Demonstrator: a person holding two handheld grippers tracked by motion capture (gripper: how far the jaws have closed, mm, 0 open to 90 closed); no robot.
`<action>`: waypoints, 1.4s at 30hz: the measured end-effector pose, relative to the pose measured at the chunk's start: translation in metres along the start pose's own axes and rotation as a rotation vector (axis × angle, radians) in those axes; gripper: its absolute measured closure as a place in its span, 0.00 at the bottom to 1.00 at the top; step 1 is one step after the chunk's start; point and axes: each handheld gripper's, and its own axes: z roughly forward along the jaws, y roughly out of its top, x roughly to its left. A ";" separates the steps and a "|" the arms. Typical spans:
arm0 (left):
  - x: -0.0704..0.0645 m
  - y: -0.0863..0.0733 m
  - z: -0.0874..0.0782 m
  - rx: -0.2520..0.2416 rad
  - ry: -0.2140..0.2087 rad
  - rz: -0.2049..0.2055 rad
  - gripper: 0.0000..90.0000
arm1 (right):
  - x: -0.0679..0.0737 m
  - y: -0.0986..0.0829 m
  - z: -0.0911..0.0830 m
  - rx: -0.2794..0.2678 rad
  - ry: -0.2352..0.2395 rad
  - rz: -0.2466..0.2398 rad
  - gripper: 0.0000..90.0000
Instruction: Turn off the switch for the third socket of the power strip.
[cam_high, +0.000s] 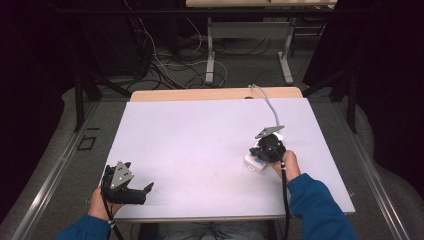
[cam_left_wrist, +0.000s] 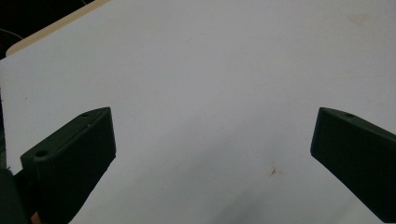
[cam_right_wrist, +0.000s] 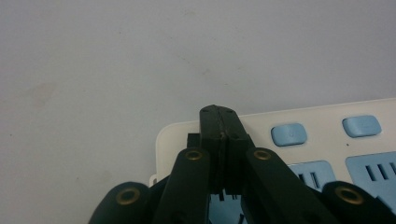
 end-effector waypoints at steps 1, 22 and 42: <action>0.000 0.000 0.000 -0.001 0.003 0.000 0.00 | 0.000 0.000 0.000 0.001 0.005 0.002 1.00; 0.000 0.000 0.000 -0.004 0.006 0.002 0.00 | 0.000 -0.001 0.001 0.001 0.005 0.023 1.00; 0.000 0.000 -0.001 0.001 0.002 0.003 0.00 | -0.001 -0.002 0.000 -0.003 0.008 0.013 1.00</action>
